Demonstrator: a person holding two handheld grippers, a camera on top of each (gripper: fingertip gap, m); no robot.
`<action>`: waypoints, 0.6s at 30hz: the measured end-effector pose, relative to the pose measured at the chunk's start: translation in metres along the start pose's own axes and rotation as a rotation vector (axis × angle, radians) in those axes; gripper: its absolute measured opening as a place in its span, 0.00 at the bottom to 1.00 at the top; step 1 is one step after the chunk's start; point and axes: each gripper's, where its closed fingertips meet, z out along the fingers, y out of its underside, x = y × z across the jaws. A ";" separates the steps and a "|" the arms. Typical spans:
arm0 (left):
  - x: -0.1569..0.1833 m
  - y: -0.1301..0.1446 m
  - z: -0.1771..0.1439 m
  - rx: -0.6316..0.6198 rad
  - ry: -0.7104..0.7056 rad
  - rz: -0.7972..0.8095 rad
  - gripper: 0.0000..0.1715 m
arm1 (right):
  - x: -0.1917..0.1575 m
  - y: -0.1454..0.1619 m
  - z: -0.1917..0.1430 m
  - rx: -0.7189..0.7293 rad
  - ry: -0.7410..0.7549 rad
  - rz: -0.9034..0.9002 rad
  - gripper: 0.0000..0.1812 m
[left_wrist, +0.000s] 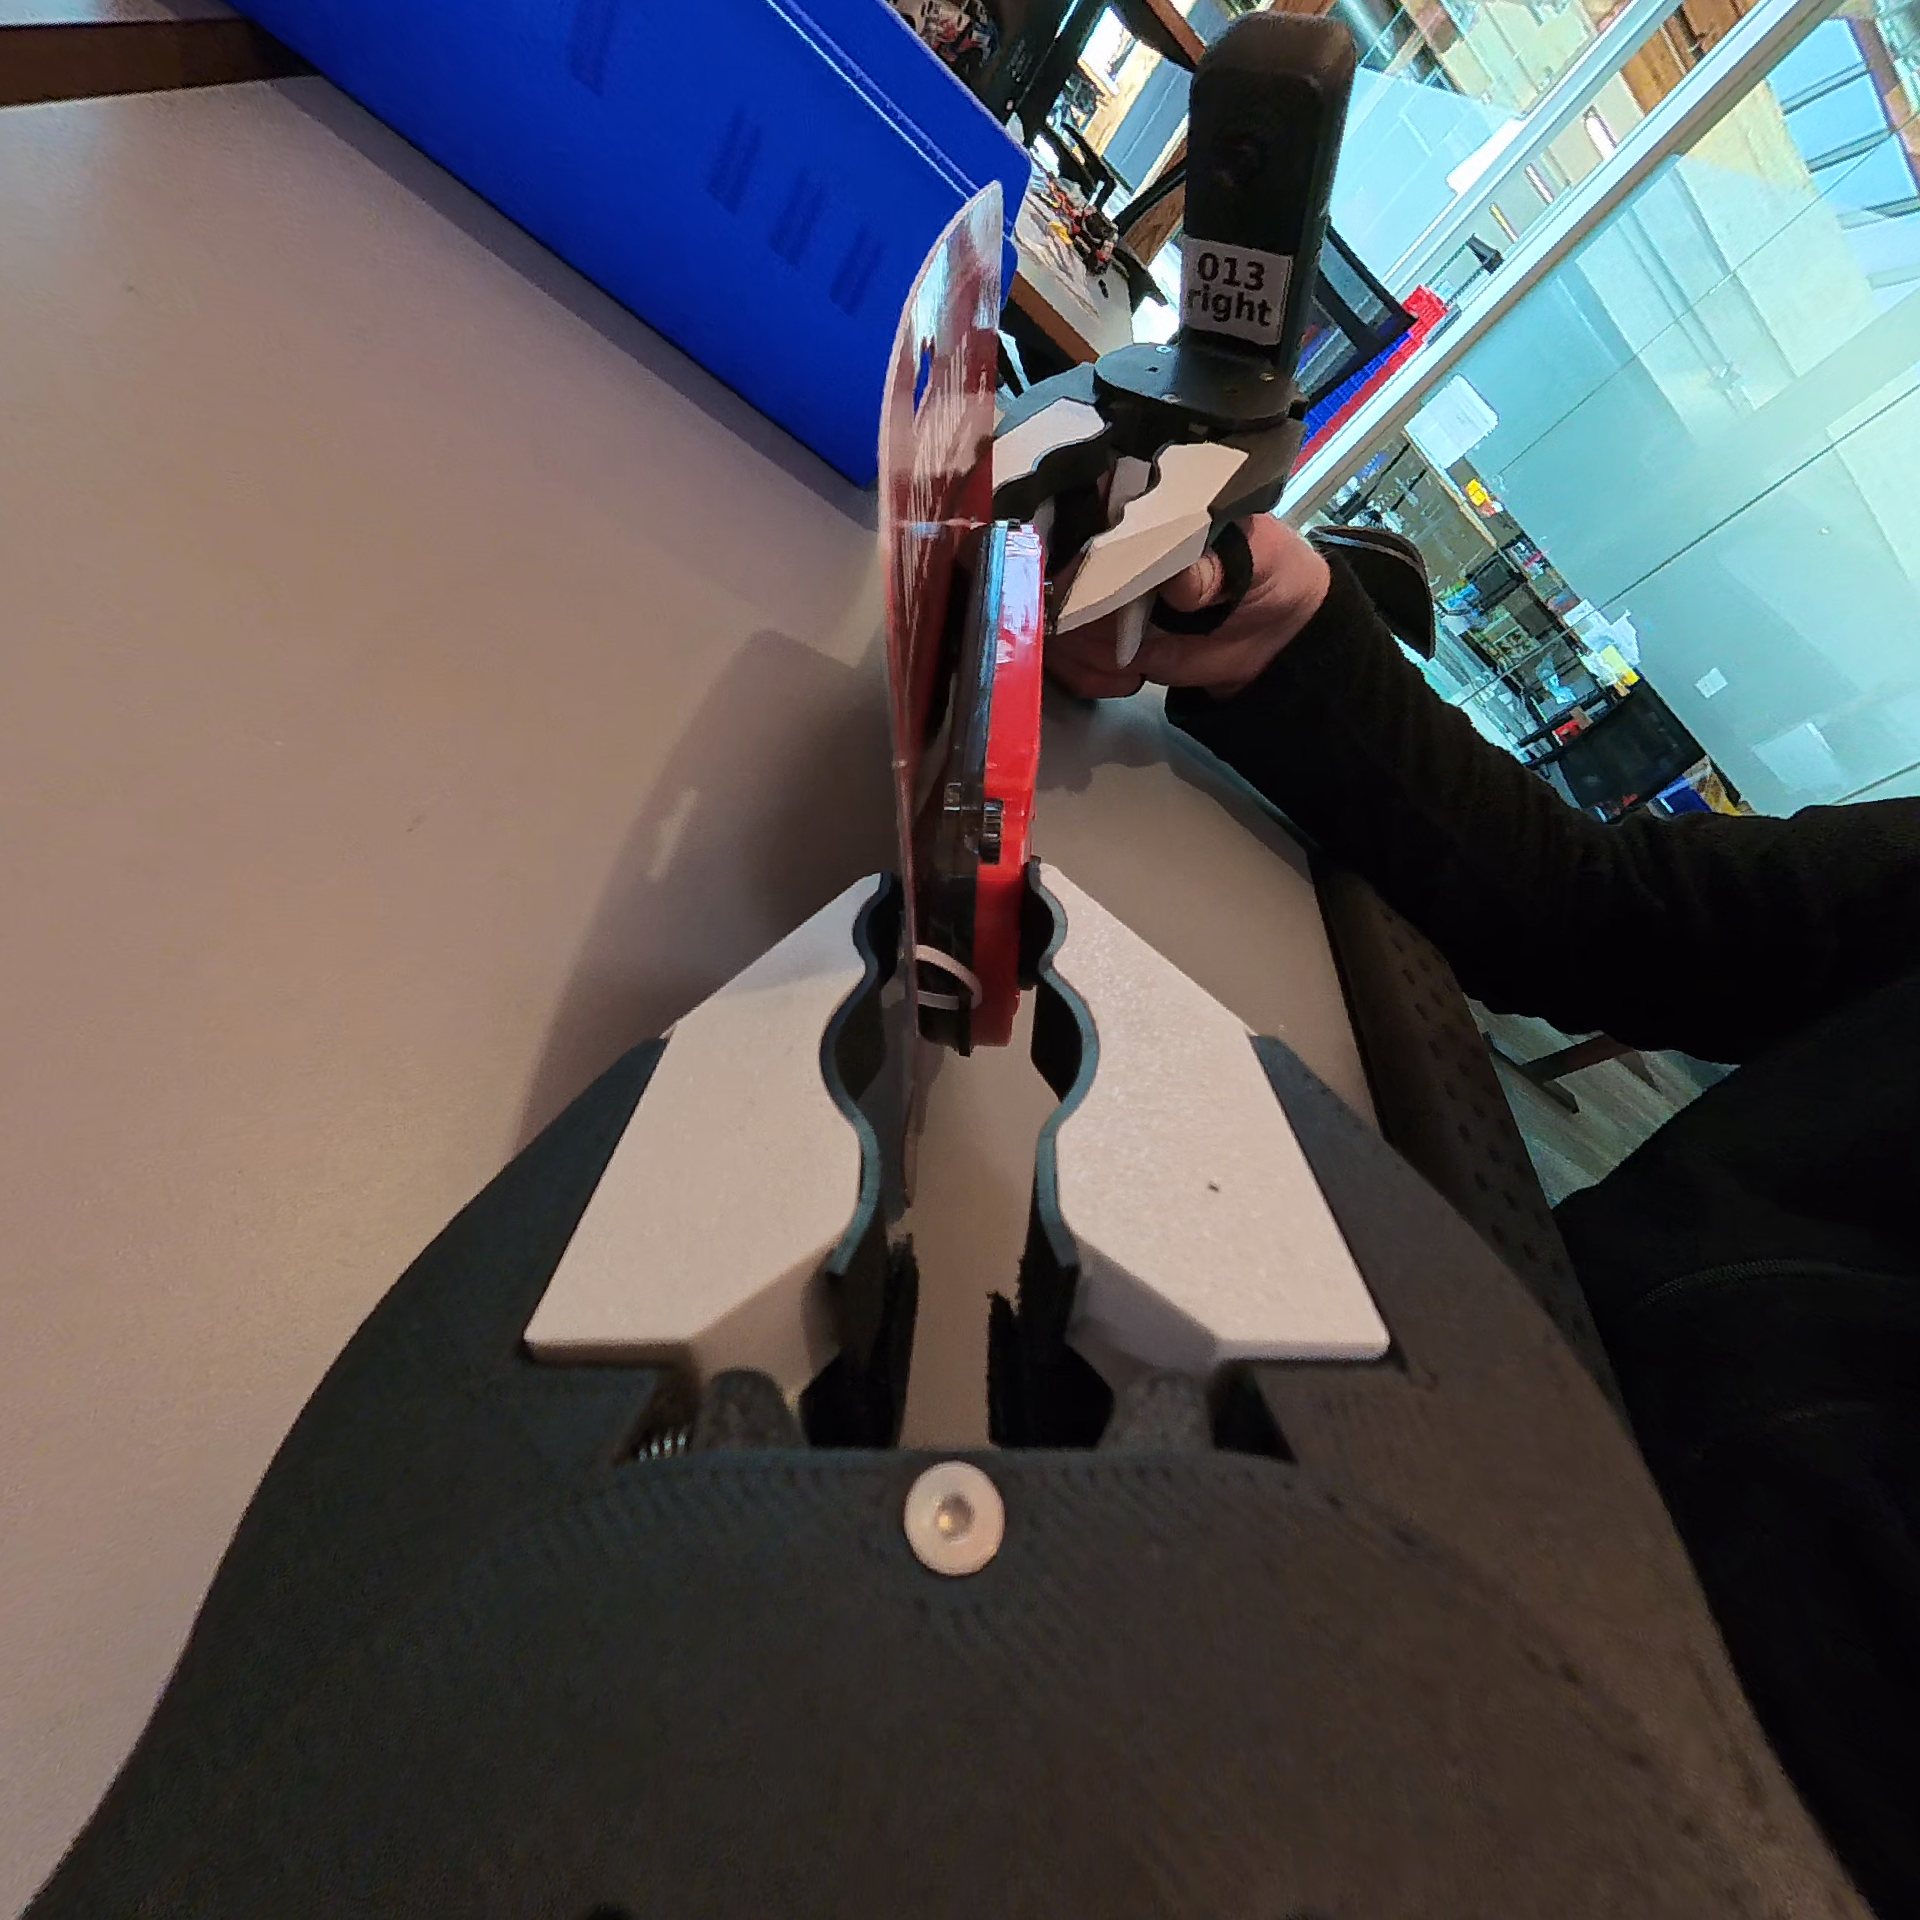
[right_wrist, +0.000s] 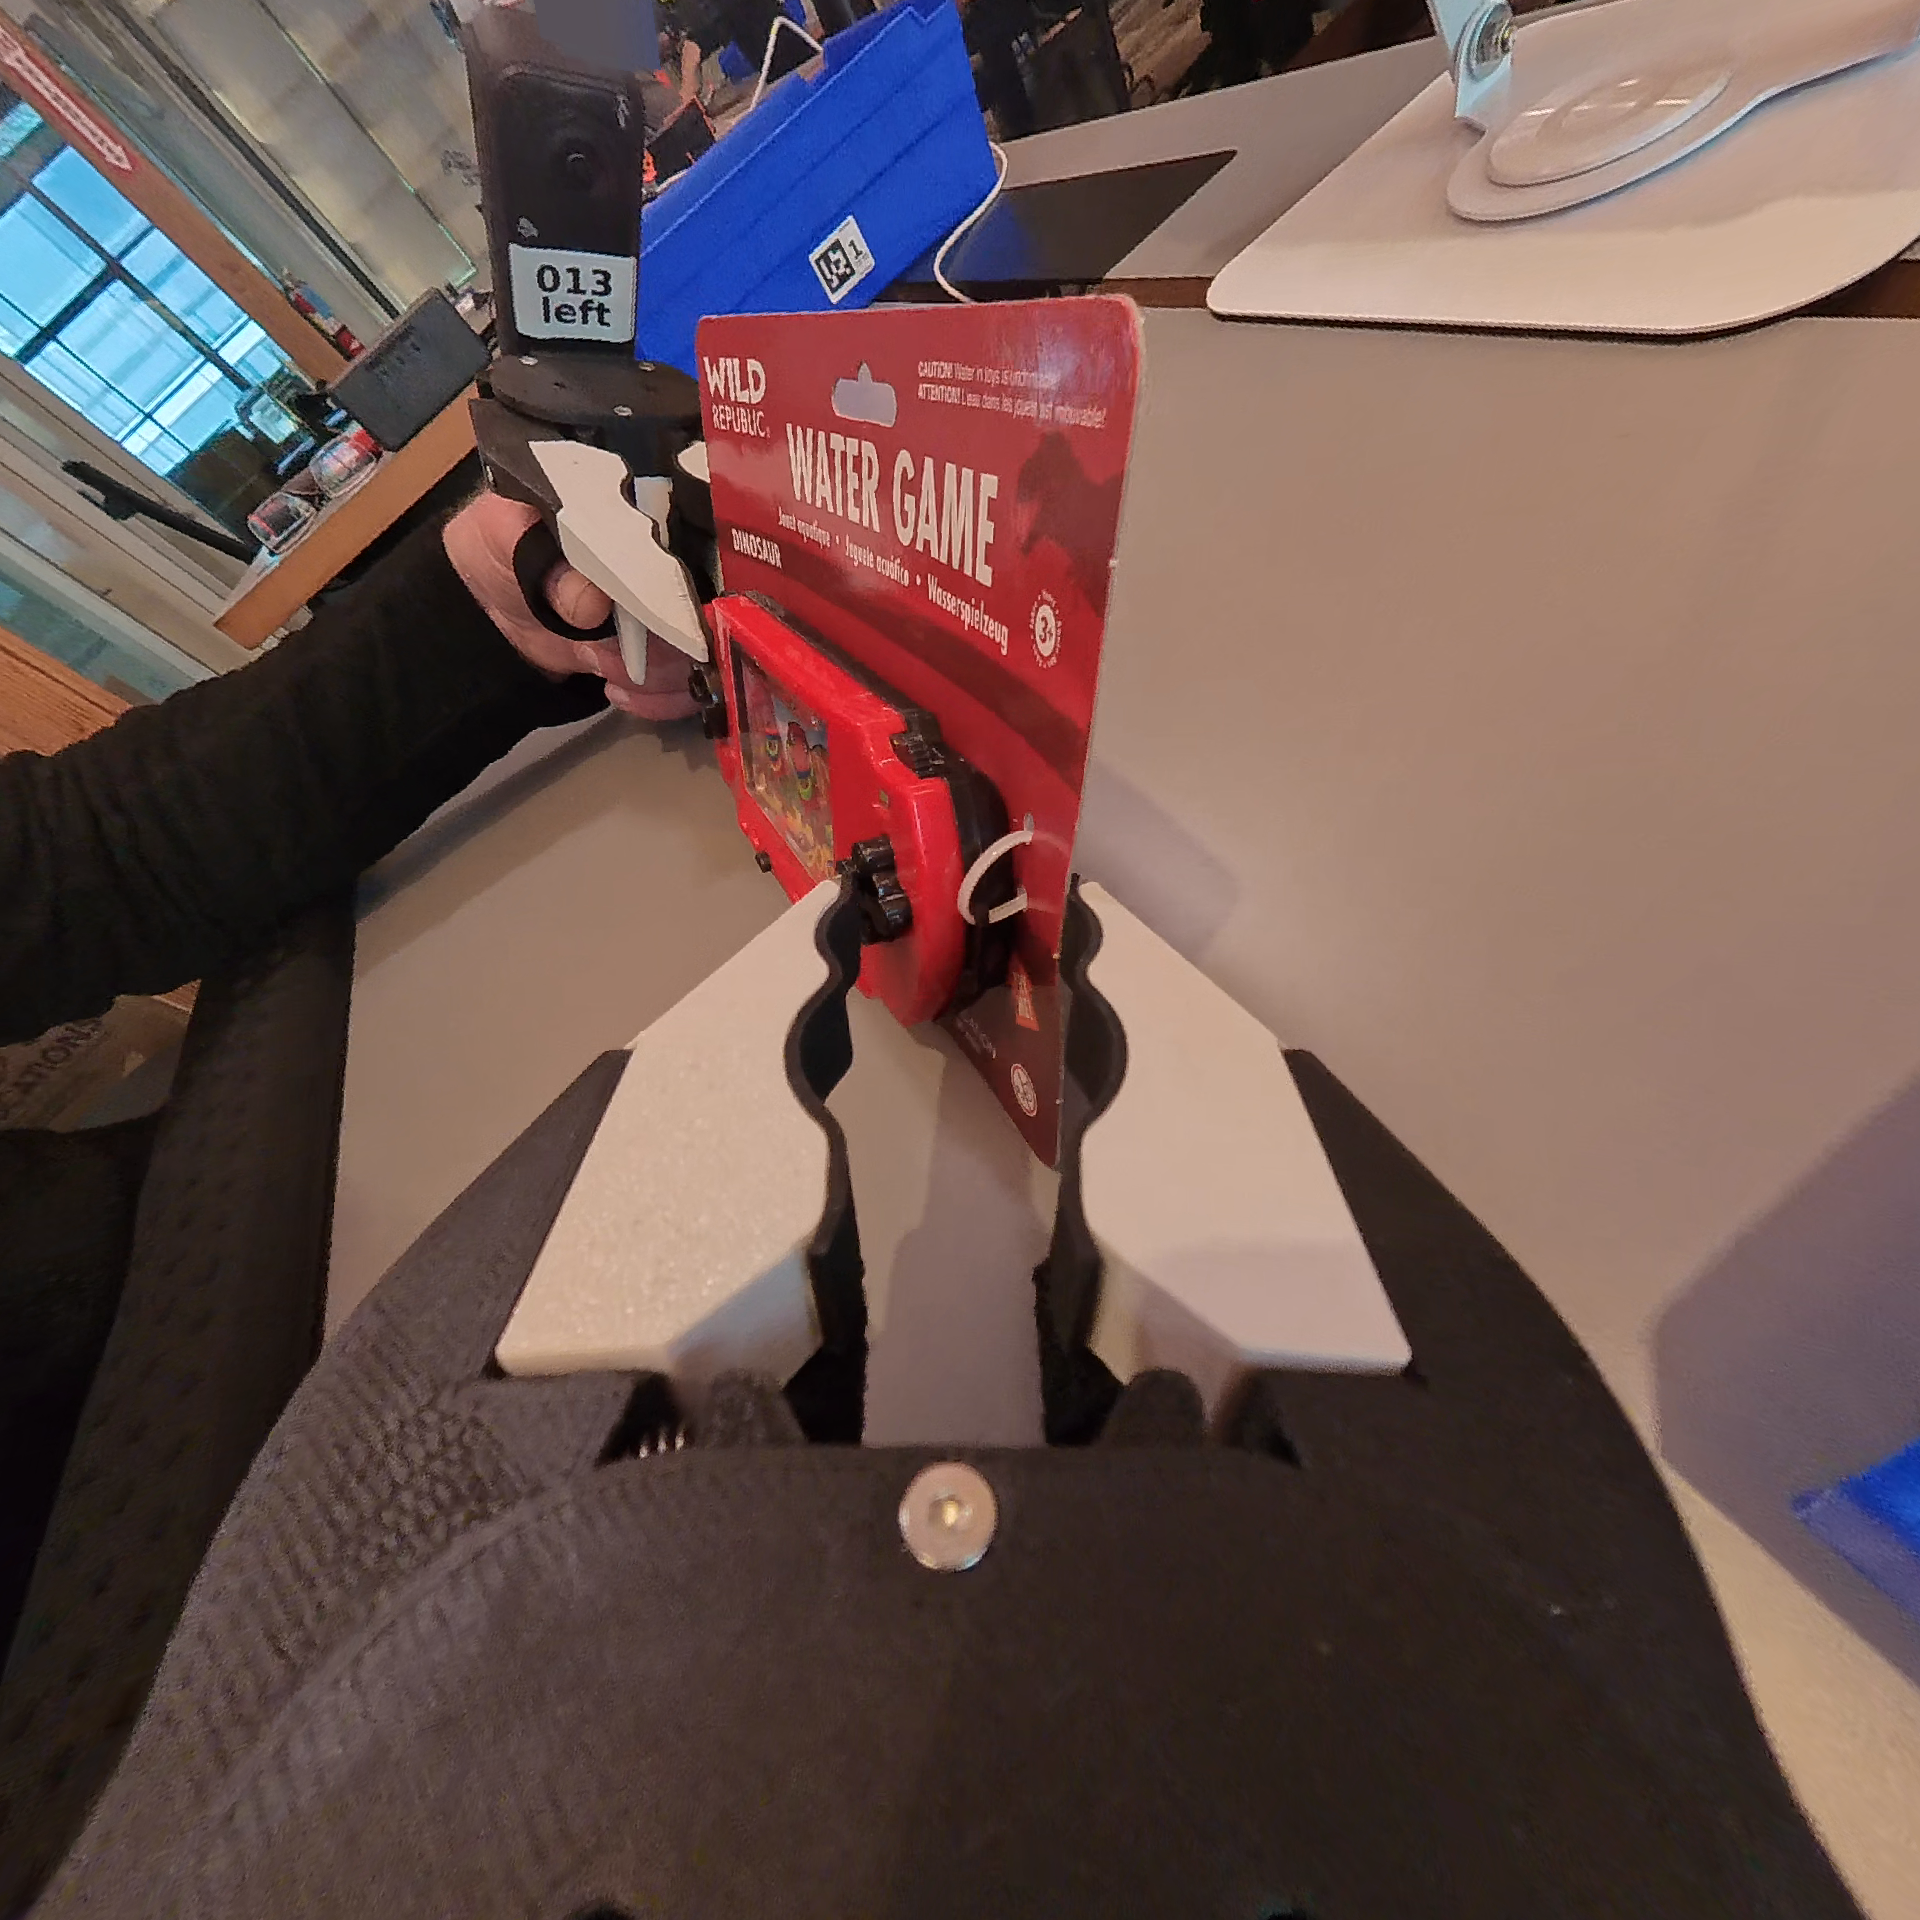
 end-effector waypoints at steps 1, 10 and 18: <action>0.000 0.000 0.000 -0.001 0.001 0.000 0.12 | 0.000 0.001 0.000 -0.003 -0.004 0.001 0.20; 0.001 0.001 0.002 -0.004 -0.020 0.037 0.13 | -0.002 0.002 0.001 -0.013 -0.007 0.002 0.18; 0.005 0.007 0.011 -0.042 -0.028 0.069 0.15 | -0.006 0.003 0.004 -0.018 -0.018 -0.003 0.18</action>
